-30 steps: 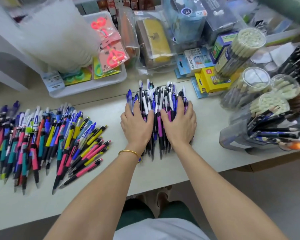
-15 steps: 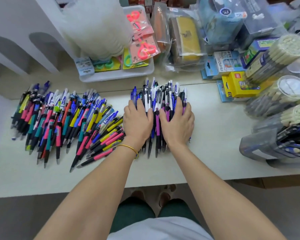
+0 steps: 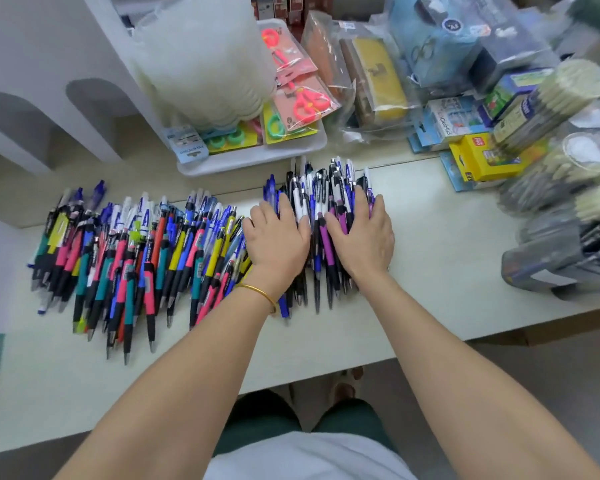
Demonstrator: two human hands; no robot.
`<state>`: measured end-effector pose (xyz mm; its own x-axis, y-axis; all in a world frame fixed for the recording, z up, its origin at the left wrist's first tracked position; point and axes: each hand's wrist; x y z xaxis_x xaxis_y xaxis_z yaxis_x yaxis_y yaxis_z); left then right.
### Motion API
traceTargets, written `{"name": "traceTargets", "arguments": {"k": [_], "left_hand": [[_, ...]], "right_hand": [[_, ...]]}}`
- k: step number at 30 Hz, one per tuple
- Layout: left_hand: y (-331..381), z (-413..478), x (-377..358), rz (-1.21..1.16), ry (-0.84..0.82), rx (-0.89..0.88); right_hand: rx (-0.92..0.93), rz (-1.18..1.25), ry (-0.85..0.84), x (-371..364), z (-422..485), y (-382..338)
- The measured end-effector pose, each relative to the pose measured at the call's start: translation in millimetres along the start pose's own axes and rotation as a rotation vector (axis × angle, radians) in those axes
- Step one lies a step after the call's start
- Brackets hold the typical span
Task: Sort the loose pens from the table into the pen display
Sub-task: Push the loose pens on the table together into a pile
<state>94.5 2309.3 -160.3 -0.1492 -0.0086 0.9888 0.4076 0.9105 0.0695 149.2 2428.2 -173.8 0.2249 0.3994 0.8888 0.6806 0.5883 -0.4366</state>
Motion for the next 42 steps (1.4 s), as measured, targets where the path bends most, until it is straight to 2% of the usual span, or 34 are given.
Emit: {"name": "traceTargets", "arguments": {"k": [7, 11, 15, 21, 27, 36, 42], "left_hand": [[-55.1, -39.0, 14.8, -0.243, 0.148, -0.152], [-80.5, -78.0, 3.9, -0.183, 0.080, -0.219], [-89.8, -102.7, -20.0, -0.005, 0.015, -0.285], [-89.3, -106.5, -37.8, 0.108, 0.032, -0.200], [-78.5, -99.8, -43.1, 0.100, 0.106, -0.089], [-66.8, -65.5, -33.4, 0.173, 0.099, 0.022], [-59.0, -32.0, -13.6, 0.056, 0.057, 0.042]], "right_hand": [[-0.024, -0.062, -0.021, 6.8, -1.0, 4.9], [0.012, -0.116, 0.002, 8.8, -6.3, 11.5], [0.114, -0.169, 0.037, 7.4, -14.5, 15.0], [0.333, -0.123, 0.133, -0.4, -37.6, 8.3], [0.567, -0.073, 0.111, -8.0, -57.0, -16.1], [0.563, -0.068, 0.074, -22.0, -55.9, -42.5], [0.543, -0.073, 0.115, -24.8, -52.7, -49.2]]}}
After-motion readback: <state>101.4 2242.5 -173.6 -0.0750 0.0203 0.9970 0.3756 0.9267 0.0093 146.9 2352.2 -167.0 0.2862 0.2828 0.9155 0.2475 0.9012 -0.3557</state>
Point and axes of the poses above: each hand's wrist, its own z-axis towards the middle knuckle, its own x-axis out of the back of the hand, y = z × x, and after that the axes turned 6 degrees about -x, right-handed
